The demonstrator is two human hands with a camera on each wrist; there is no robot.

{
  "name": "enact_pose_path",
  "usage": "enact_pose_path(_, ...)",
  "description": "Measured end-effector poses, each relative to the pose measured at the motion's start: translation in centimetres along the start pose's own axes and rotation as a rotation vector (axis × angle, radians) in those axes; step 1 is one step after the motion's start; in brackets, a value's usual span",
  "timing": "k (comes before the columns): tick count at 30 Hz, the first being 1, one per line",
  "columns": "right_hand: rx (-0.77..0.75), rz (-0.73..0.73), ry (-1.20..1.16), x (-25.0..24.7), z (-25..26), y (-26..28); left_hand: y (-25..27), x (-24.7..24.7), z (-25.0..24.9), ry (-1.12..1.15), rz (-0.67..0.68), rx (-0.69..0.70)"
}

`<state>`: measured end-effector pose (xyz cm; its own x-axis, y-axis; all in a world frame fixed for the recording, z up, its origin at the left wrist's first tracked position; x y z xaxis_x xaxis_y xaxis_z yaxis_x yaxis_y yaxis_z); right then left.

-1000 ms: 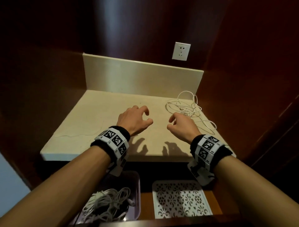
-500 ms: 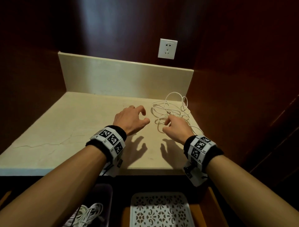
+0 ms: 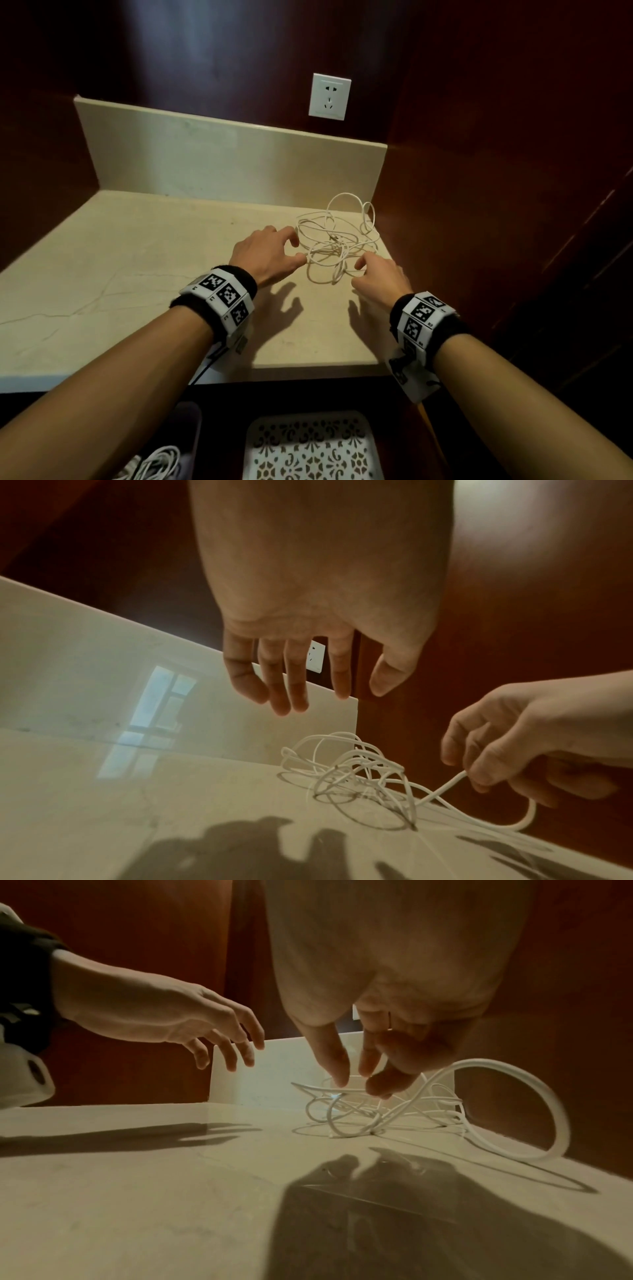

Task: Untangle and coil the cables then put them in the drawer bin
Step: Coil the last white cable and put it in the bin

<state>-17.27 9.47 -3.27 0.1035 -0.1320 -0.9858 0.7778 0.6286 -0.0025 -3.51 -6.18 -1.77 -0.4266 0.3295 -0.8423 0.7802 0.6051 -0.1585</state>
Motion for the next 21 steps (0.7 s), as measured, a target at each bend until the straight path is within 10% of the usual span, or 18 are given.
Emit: enact_pose_path(21, -0.32, -0.15, -0.165, 0.0, 3.1, -4.5, -2.3, 0.6, -0.6, 0.189, 0.096, 0.2)
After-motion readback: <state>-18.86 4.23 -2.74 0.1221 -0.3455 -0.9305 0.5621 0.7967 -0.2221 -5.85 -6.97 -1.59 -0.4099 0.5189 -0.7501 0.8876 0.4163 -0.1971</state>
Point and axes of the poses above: each hand's wrist, its own y-axis away from the middle knuckle, its own x-axis out of the palm, z = x × y, the point moved 3 cm from there along -y, towards the middle knuckle, and after that the axes turned 9 degrees about y, right-handed, at the moved point
